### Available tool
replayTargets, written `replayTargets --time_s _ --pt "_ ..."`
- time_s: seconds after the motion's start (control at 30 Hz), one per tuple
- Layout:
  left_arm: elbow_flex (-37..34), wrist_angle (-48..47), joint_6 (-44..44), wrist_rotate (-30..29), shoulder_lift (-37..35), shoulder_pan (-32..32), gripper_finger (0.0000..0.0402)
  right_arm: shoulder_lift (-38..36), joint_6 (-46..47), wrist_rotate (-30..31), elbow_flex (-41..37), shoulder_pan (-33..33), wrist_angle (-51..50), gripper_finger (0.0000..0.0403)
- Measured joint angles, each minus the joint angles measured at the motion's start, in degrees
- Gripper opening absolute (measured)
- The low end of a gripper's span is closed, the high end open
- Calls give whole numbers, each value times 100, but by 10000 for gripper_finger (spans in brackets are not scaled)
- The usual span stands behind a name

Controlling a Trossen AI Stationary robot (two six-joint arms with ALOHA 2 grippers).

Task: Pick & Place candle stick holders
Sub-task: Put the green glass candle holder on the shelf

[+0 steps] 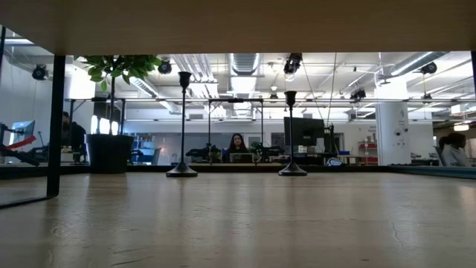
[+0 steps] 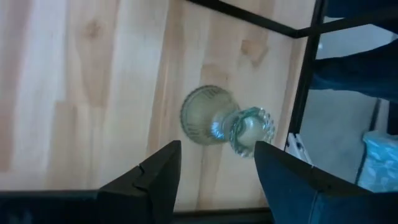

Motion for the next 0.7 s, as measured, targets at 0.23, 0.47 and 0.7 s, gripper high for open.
replayTargets --time_s 0.23,0.47,0.7 --pt "-468 529 -62 79 2 2 206 0 0 -2 1 -2 2 56" --pt "-797 1290 -110 349 2 2 206 0 -6 -4 2 -2 4 56" --pt "-1091 1625 -267 348 2 2 206 0 -21 98 2 -2 8 56"
